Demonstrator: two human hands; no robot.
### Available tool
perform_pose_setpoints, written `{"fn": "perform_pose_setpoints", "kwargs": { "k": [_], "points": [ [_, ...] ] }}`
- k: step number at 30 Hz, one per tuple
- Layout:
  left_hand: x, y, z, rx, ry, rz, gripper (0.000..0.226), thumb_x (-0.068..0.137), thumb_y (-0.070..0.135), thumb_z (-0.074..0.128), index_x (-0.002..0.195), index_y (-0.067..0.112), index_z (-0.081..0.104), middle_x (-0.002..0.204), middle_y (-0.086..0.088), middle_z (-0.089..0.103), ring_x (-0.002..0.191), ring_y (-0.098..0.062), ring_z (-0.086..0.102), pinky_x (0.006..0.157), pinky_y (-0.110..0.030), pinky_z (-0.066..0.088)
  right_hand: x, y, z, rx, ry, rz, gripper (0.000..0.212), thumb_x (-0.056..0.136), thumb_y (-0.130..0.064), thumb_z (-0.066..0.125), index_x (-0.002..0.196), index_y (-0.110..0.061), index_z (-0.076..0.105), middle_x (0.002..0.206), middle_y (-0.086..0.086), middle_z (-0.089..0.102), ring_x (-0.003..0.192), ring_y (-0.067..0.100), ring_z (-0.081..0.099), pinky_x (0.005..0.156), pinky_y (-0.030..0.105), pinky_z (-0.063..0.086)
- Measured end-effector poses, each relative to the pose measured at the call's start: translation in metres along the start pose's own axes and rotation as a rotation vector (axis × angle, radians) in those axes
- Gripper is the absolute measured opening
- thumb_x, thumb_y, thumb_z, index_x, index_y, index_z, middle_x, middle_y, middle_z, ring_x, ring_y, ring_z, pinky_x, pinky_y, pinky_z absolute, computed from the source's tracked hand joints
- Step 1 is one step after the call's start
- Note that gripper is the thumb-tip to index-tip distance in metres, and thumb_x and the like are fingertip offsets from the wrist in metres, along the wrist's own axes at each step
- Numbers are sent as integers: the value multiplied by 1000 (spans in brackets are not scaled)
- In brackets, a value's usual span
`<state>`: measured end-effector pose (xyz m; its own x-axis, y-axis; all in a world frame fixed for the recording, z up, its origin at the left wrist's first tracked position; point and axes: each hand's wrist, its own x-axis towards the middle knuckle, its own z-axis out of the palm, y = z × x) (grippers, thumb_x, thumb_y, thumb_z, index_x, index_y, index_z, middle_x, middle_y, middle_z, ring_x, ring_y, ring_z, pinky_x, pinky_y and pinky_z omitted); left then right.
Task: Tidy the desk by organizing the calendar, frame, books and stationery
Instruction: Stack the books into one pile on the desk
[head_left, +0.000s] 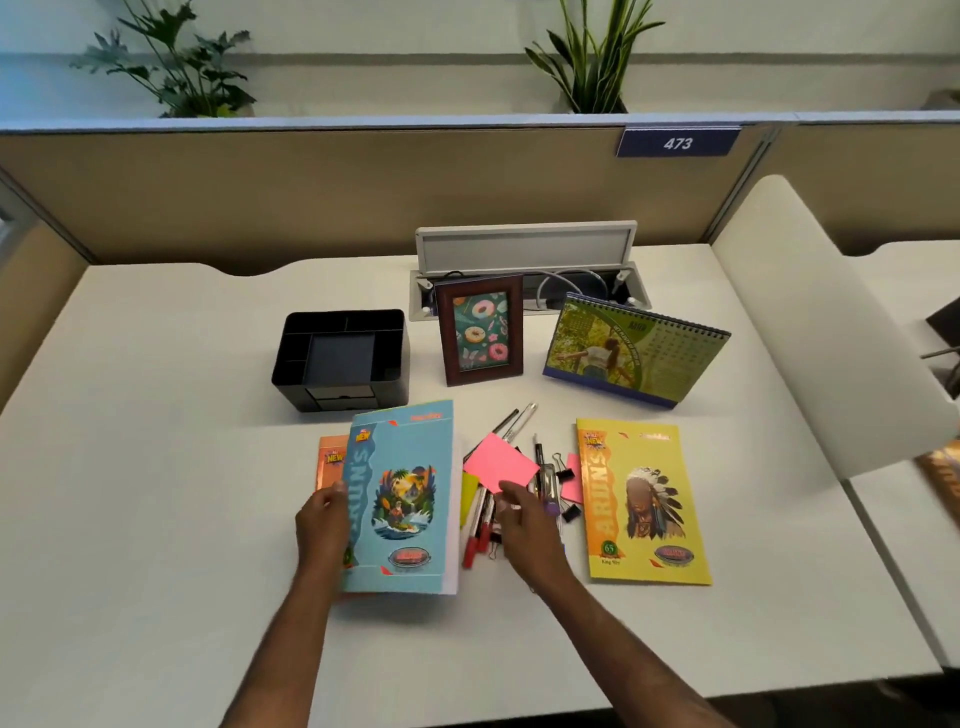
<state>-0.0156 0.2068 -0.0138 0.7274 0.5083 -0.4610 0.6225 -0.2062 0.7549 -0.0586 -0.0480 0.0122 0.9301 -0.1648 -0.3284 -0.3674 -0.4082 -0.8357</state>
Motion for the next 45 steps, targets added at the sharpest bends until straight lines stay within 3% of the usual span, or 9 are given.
{"fn": "perform_pose_setpoints", "kwargs": {
  "k": [5, 10, 15, 22, 29, 32, 36, 41, 45],
  "points": [
    [-14, 1, -11, -210, -50, -33, 30, 101, 32, 50, 100, 8, 67, 95, -15, 71, 81, -35, 68, 69, -38, 55, 6, 45, -59, -358, 427, 22, 31, 84, -22, 70, 113, -14, 65, 108, 9, 65, 101, 30, 60, 82, 41, 52],
    [-22, 8, -9, -328, -96, -65, 32, 100, 36, 50, 103, 8, 66, 97, -15, 74, 86, -37, 71, 78, -54, 58, 11, 70, -78, -764, 332, 165, 55, 71, -54, 74, 108, -15, 62, 112, 12, 59, 104, 34, 56, 81, 43, 51],
    [-34, 16, 6, -388, -154, -68, 32, 99, 39, 53, 104, 11, 67, 100, -16, 75, 86, -37, 71, 81, -58, 58, 7, 72, -74, -731, 328, 168, 44, 78, -31, 73, 112, -7, 59, 119, 18, 55, 112, 37, 53, 79, 43, 52],
    [-43, 14, 25, -435, -257, -129, 36, 97, 47, 53, 107, 16, 68, 105, -16, 75, 95, -46, 70, 83, -69, 52, 0, 47, -93, -693, 452, 29, 9, 83, -16, 62, 82, -8, 62, 83, 11, 63, 74, 35, 63, 53, 33, 40],
    [-67, 29, 39, -462, -356, -143, 39, 100, 43, 52, 112, 8, 63, 105, -20, 74, 91, -45, 71, 83, -63, 56, -38, -22, -156, -464, 755, -73, 19, 91, -27, 58, 80, -14, 65, 62, 6, 62, 48, 28, 55, 46, 22, 26],
    [-75, 36, 48, -476, -405, -137, 37, 100, 40, 52, 109, 5, 61, 103, -23, 73, 90, -45, 70, 75, -54, 60, -56, -52, -171, -336, 646, -189, 22, 98, -21, 46, 101, -18, 68, 76, -4, 65, 49, 8, 54, 42, 9, 35],
    [-84, 43, 56, -514, -452, -134, 32, 100, 38, 52, 102, 8, 62, 100, -22, 74, 77, -37, 73, 69, -47, 61, -54, -59, -172, -62, 421, -188, 33, 100, -12, 46, 125, -25, 63, 102, -8, 71, 83, -4, 65, 58, 6, 49],
    [-83, 51, 55, -565, -469, -120, 38, 101, 40, 50, 111, 6, 64, 100, -21, 74, 78, -36, 73, 72, -48, 60, -50, -55, -150, -171, 305, -268, 27, 98, -22, 50, 117, -36, 61, 97, -14, 73, 78, 7, 69, 66, 36, 59],
    [-86, 61, 59, -637, -466, -141, 36, 104, 31, 45, 118, 3, 63, 104, -21, 73, 87, -35, 73, 74, -48, 61, -57, -63, -102, -358, 297, -445, 32, 95, -26, 57, 125, -33, 62, 88, -8, 75, 70, 11, 66, 57, 23, 51]
  ]
}}
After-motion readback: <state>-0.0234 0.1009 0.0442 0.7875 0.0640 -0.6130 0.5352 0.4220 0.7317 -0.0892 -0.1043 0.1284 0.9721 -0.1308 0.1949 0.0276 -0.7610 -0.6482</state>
